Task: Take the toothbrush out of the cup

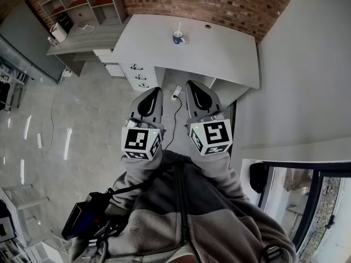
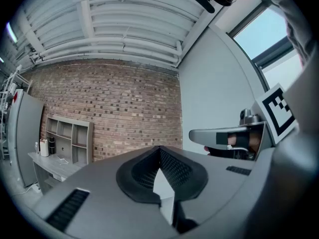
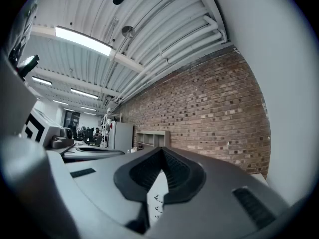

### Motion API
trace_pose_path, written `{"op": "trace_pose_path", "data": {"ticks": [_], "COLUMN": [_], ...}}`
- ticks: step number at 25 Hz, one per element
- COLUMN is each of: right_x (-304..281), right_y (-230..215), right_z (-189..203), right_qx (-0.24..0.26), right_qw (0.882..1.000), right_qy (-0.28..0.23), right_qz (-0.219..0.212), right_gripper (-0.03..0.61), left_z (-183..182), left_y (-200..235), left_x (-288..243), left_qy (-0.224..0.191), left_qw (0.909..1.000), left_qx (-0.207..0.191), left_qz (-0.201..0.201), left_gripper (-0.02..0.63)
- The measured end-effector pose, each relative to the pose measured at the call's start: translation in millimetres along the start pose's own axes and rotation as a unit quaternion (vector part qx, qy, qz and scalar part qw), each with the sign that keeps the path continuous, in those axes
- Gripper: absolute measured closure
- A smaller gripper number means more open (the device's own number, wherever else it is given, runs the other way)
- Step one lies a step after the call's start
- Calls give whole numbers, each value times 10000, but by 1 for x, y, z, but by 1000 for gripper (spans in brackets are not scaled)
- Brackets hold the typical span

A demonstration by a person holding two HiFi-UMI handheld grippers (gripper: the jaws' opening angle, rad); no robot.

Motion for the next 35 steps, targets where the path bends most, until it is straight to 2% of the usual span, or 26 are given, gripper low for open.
{"op": "trace_pose_path", "data": {"ticks": [18, 22, 30, 35], "right_x": [24, 42, 77, 103], "right_y": [-3, -4, -16, -25], "right_z": [9, 16, 30, 47], "right_qx": [63, 55, 164, 36], "right_qw": [9999, 9998, 9996, 9999], "right_qy": [30, -4, 201, 94], "right_qz": [-73, -191, -143, -98], "right_gripper": [577, 577, 578, 578], "left_z": [11, 19, 33, 46], "left_y": [-23, -42, -75, -100], "left_x": [6, 13, 19, 20], "left_qy": [239, 305, 355, 377], "left_qw": [9996, 9994, 9991, 9991], "left_qx": [41, 73, 206, 107], "left_qz": [141, 163, 88, 152], "left_gripper": [611, 611, 611, 611]}}
Point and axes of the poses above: the fingertips, and each gripper's own axes: x backward along the fingers, y to its left, z out of its underside, the point moved 9 cm from there along x, backward along the fingers, and after that the axes turned 15 degrees about -z, right-handed, at the moved point
